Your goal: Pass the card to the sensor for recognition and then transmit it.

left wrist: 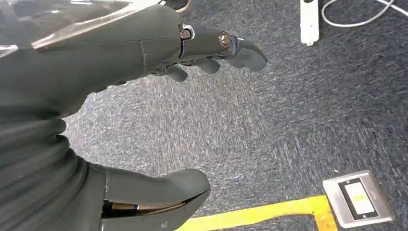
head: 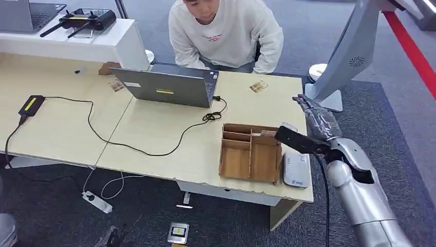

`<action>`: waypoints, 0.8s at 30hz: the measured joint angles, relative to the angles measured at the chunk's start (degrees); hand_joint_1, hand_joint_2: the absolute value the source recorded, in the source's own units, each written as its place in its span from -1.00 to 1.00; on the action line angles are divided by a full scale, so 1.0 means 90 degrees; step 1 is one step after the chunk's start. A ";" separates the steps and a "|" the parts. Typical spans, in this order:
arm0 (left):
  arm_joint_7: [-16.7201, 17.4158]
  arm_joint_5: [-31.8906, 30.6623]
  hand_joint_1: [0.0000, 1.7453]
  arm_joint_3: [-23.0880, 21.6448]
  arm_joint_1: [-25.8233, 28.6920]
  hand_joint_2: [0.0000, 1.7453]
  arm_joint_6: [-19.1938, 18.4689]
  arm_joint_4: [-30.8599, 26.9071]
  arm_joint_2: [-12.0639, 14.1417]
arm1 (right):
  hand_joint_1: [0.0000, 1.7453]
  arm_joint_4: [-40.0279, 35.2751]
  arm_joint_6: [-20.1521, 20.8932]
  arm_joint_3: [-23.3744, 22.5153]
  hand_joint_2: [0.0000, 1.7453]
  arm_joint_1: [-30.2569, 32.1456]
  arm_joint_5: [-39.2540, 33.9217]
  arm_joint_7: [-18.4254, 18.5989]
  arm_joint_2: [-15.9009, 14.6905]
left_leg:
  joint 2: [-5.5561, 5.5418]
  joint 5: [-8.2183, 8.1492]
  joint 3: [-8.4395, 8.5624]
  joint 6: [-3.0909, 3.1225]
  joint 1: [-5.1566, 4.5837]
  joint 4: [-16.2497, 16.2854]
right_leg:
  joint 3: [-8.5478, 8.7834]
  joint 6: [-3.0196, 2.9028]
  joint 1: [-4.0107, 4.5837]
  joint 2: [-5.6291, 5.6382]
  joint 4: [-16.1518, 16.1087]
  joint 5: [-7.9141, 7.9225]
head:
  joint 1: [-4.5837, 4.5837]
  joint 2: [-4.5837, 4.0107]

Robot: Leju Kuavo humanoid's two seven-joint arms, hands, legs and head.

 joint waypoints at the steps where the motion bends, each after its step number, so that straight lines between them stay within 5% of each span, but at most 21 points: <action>1: -0.0003 -0.0017 -1.00 0.0000 0.0000 1.00 -0.0015 0.0000 0.0000 | -1.00 0.0022 0.0000 0.0007 1.00 -0.0017 0.0068 -0.0032 0.0024 | 0.0000 0.0000 0.0000 0.0000 0.0000 0.0000 | 0.0000 0.0000 0.0000 0.0000 0.0000 0.0000 | 0.0000 0.0000; 24: -0.0202 0.0172 -1.00 0.0180 0.0194 1.00 0.0007 0.0000 -0.0032 | -1.00 0.0687 0.0182 0.0624 1.00 -0.0561 0.0076 -0.0583 0.0974 | 0.0000 0.0002 0.0000 -0.0002 0.0002 -0.0001 | 0.0000 0.0000 0.0003 0.0000 0.0002 0.0000 | 0.0000 0.0000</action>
